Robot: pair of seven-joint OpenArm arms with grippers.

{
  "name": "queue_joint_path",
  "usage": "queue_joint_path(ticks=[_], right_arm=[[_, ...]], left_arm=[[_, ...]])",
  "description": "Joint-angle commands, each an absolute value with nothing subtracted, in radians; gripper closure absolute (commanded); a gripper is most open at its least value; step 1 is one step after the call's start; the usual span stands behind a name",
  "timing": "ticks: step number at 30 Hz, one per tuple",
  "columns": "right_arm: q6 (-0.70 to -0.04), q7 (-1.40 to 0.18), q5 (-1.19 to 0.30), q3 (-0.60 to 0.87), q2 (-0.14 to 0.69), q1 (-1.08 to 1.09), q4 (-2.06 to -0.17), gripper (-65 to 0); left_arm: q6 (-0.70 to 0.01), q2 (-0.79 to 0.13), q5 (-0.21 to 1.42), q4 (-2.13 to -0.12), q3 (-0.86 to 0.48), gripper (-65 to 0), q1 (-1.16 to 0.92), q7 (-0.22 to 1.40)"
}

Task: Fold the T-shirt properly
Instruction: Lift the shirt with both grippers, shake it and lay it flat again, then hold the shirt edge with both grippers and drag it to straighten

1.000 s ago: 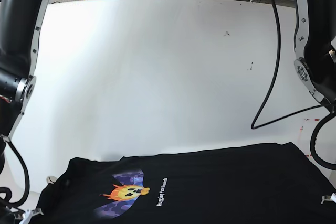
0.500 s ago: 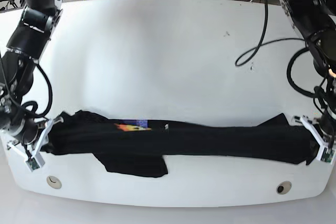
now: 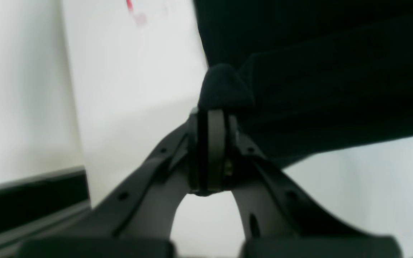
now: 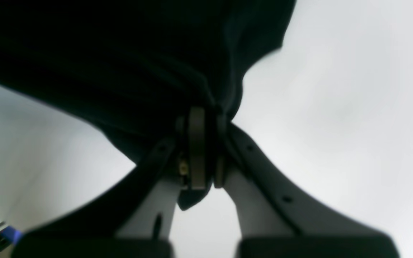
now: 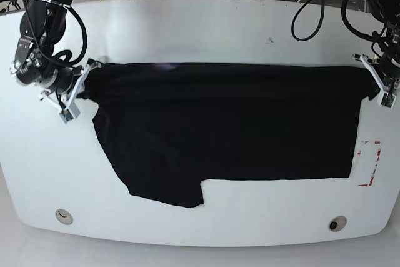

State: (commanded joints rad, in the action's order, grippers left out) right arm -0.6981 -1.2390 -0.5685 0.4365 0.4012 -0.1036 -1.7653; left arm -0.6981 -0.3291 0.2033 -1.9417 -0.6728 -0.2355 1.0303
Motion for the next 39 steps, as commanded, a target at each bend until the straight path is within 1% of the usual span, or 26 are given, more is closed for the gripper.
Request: queue_joint_path(ticks=[5,8,12,15,19,21,25,30,31,33,34,39], right_arm=[[-0.698,-1.208,-0.572,0.437,0.401,-0.183,-1.765,0.0],[-0.698,-1.185,-0.572,0.437,0.401,-0.186,-1.761,0.0],[-0.698,-1.182,-0.572,0.433,0.4,-0.179,-1.759,0.0],[-0.698,-1.182,-0.567,0.429,0.4,-0.153,-1.748,0.0],[-0.698,-1.182,-0.567,0.429,0.394,-0.116,-1.698,0.0],[-0.698,-1.181,-0.565,0.43,0.381,-0.097,-1.666,0.0],[-0.698,-1.153,-0.565,0.427,0.375,-0.071,-1.62,0.0],[-0.698,-1.13,-0.565,0.427,0.372,-0.058,-1.564,0.0],[-0.698,-1.122,-0.565,0.427,0.372,-0.047,-1.552,-0.8],[-0.698,-1.104,-0.565,0.427,0.371,-0.038,-1.534,-4.0],[-0.698,-1.098,-0.565,0.429,0.374,-0.038,-1.532,-7.3],[-0.698,-1.084,-0.564,0.433,0.383,-0.033,-1.535,-31.7]], left_arm=[[-0.698,-0.329,0.202,-1.94,-0.671,0.0,-0.297,1.029],[-0.698,-0.329,0.203,-1.94,-0.67,0.0,-0.291,1.029],[-0.698,-0.331,0.2,-1.929,-0.668,0.0,-0.223,1.029],[-0.698,-0.341,0.2,-1.84,-0.613,0.0,-0.151,1.029],[-0.698,-0.392,0.2,-1.698,-0.529,0.0,-0.067,1.027],[-0.698,-0.397,0.2,-1.639,-0.518,0.0,-0.028,1.027],[-0.698,-0.398,0.2,-1.573,-0.49,0.0,0.016,1.004],[-0.698,-0.432,0.2,-1.504,-0.427,0.0,0.022,0.928],[-0.698,-0.438,0.2,-1.486,-0.407,0.0,0.025,0.921],[-0.698,-0.456,0.2,-1.458,-0.369,-1.3,0.045,0.92],[-0.698,-0.466,0.2,-1.44,-0.354,-4.4,0.054,0.92],[-0.698,-0.479,0.2,-1.328,-0.358,-27.2,0.116,0.92]])
